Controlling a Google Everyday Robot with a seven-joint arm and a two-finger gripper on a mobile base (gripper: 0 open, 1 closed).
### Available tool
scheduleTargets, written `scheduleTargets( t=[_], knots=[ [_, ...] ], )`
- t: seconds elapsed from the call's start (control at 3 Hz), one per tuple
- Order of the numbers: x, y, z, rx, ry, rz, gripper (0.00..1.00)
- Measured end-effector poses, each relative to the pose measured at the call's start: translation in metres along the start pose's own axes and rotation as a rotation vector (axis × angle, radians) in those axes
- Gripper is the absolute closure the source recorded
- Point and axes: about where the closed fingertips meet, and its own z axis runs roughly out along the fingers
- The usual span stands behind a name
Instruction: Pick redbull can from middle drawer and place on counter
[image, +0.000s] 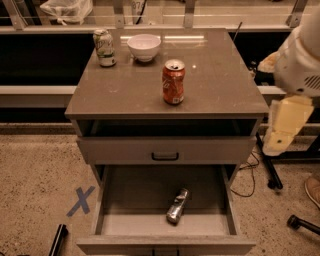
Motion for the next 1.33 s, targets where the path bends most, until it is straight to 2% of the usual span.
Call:
scheduleTargets(
  t=[0.33, 0.67, 1.0, 1.33],
  knots=[
    [-0.017, 0.027, 0.042, -0.004, -0.035, -0.143, 0.0],
    [-0.012, 0.042, 0.079, -0.001, -0.045, -0.242, 0.0],
    [-0.013, 0.042, 0.079, -0.001, -0.045, -0.244, 0.0],
    [-0.018, 0.039, 0.105, -0.042, 0.012, -0.319, 0.0]
  ],
)
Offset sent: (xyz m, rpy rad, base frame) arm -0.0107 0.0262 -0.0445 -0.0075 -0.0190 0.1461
